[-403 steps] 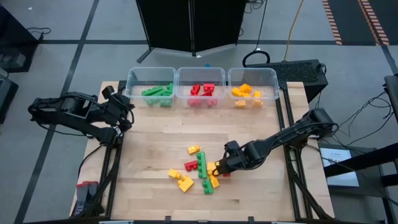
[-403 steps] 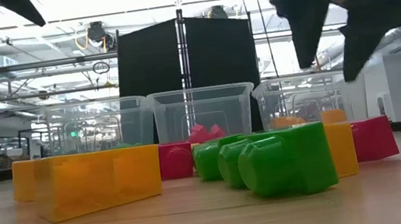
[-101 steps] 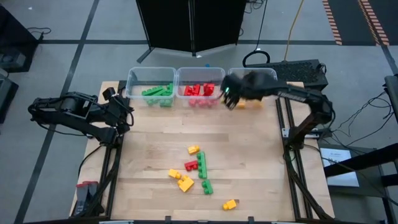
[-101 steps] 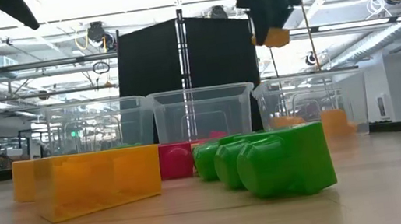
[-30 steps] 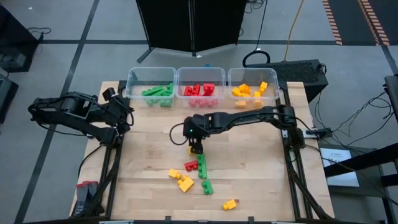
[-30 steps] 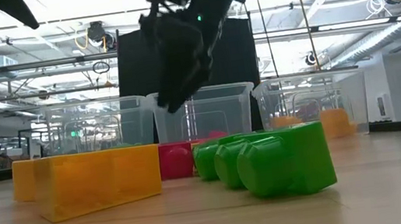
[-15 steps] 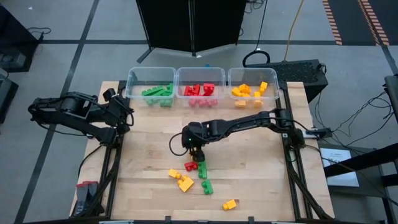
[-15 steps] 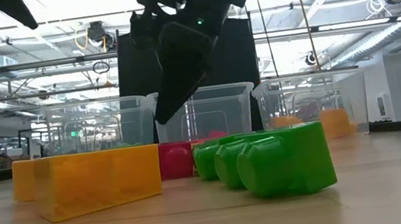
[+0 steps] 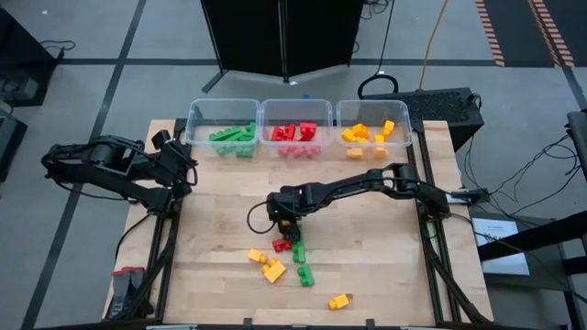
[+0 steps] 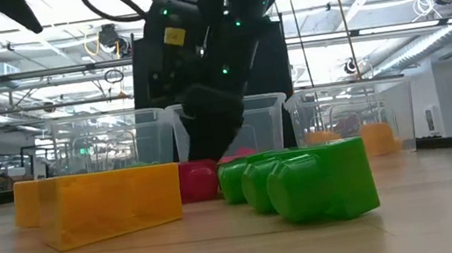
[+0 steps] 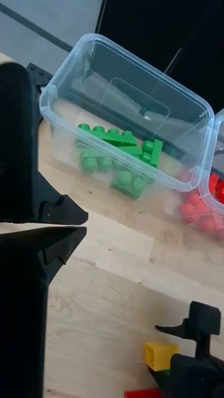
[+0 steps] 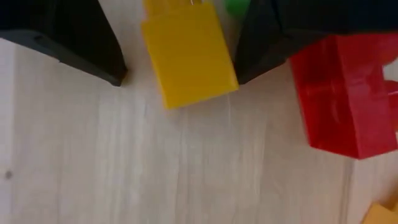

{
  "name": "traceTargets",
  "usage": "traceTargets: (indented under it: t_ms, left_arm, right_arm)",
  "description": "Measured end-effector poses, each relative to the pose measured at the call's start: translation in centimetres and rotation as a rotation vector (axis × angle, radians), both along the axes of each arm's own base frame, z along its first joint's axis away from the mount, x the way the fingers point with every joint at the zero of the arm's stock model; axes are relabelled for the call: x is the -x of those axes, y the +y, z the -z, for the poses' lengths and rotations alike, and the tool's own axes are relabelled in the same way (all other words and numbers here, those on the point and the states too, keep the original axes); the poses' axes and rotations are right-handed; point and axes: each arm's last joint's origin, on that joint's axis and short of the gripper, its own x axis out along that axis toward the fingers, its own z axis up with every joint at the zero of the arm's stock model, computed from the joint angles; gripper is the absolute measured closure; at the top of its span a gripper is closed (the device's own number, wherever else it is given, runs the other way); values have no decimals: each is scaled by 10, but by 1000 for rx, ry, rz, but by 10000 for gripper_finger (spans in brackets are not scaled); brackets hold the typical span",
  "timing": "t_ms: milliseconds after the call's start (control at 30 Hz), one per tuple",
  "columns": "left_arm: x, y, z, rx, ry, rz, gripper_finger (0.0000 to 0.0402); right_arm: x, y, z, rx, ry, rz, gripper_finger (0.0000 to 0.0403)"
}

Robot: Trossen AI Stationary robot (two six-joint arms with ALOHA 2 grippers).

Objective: Sort blocks
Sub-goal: Put the yellow game piece with 1 stud into the right transparent bin

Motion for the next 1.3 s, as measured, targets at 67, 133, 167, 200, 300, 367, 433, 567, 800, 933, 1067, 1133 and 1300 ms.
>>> traceTargets:
  t_ms: [67, 133, 167, 200, 300, 367, 433, 567, 800, 933, 1067, 1133, 1300]
  left_arm:
    - [0, 0, 0, 0, 0, 0, 402]
    - [0, 0, 0, 0, 0, 1, 402]
    - [0, 0, 0, 0, 0, 0, 402]
    - [0, 0, 0, 0, -1, 0, 402]
    - [0, 0, 0, -1, 0, 1, 402]
    - [0, 0, 0, -3, 1, 3, 402]
    - [0, 0, 0, -4, 2, 5, 401]
    - [0, 0, 0, -4, 3, 5, 402]
    - [0, 0, 0, -5, 2, 4, 402]
    - [0, 0, 0, -5, 2, 4, 402]
    - [0, 0, 0, -5, 2, 3, 402]
    - [0, 0, 0, -5, 2, 3, 402]
    - [0, 0, 0, -1, 4, 2, 402]
  right_arm:
    - [0, 0, 4, -10, 16, 24, 124]
    - [0, 0, 5, -18, 27, 52, 150]
    - [1, 0, 5, -20, 30, 64, 167]
    - [1, 0, 5, -21, 31, 76, 187]
    - [1, -1, 4, -14, 30, 93, 261]
    - [1, -3, 4, -16, 27, 98, 291]
    - [0, -5, 1, -20, 28, 111, 291]
    - [-6, -12, -8, -3, 7, 139, 291]
    - [-14, -38, -54, 126, 16, 210, 291]
    - [-16, -58, -92, 158, 1, 182, 291]
    - [-8, -84, -126, 217, 36, 189, 291]
    - [-1, -100, -141, 240, 53, 204, 291]
    - [30, -137, -172, 250, 84, 263, 291]
